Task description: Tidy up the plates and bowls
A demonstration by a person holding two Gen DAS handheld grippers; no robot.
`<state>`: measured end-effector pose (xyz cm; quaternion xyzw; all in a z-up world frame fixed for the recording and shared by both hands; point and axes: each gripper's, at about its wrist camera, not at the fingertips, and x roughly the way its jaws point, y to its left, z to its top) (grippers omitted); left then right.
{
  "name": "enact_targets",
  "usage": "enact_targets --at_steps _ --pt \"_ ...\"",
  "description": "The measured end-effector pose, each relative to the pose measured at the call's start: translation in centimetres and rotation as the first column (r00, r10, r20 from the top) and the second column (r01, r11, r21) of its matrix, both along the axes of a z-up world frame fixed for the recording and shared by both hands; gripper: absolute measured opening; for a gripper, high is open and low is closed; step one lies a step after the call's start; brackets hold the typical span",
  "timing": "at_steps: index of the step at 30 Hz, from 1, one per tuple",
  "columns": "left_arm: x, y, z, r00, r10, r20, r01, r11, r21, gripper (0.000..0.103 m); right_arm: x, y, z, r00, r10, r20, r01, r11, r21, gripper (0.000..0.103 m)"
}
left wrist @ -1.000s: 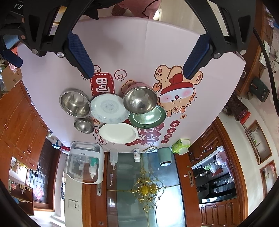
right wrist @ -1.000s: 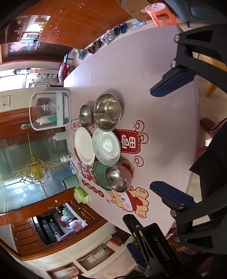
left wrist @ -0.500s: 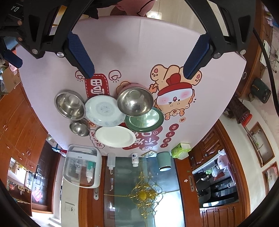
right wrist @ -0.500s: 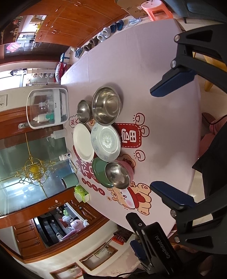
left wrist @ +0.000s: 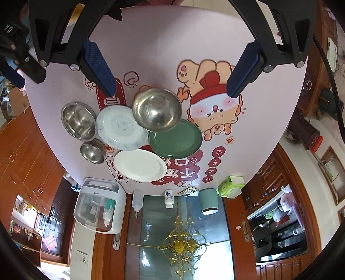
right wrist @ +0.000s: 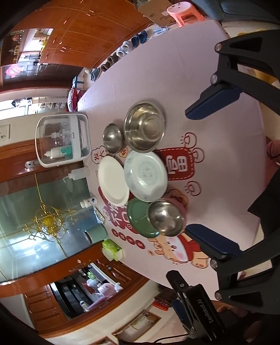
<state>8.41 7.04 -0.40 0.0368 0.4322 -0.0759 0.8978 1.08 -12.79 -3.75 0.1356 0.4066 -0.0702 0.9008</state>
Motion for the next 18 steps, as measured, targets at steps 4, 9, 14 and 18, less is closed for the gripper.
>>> enact_targets --at_steps 4,9,14,18 --pt "2.7 0.9 0.4 0.999 -0.029 -0.022 0.029 0.999 -0.015 0.102 1.8 0.3 0.6 0.998 -0.056 0.015 0.057 0.998 -0.004 0.098" --pt "6.4 1.3 0.5 0.997 -0.046 -0.059 0.044 0.998 -0.036 0.102 3.5 0.0 1.2 0.994 -0.108 0.026 0.108 0.994 0.005 0.098" --pt "9.2 1.4 1.1 0.997 -0.045 -0.056 0.045 0.999 -0.017 0.102 5.4 -1.3 2.0 0.991 -0.127 0.042 0.126 0.992 0.012 0.098" --pt "11.4 1.3 1.3 0.998 -0.013 -0.061 0.013 1.000 -0.002 0.102 7.0 -2.8 2.6 0.989 -0.137 0.051 0.136 0.991 0.020 0.098"
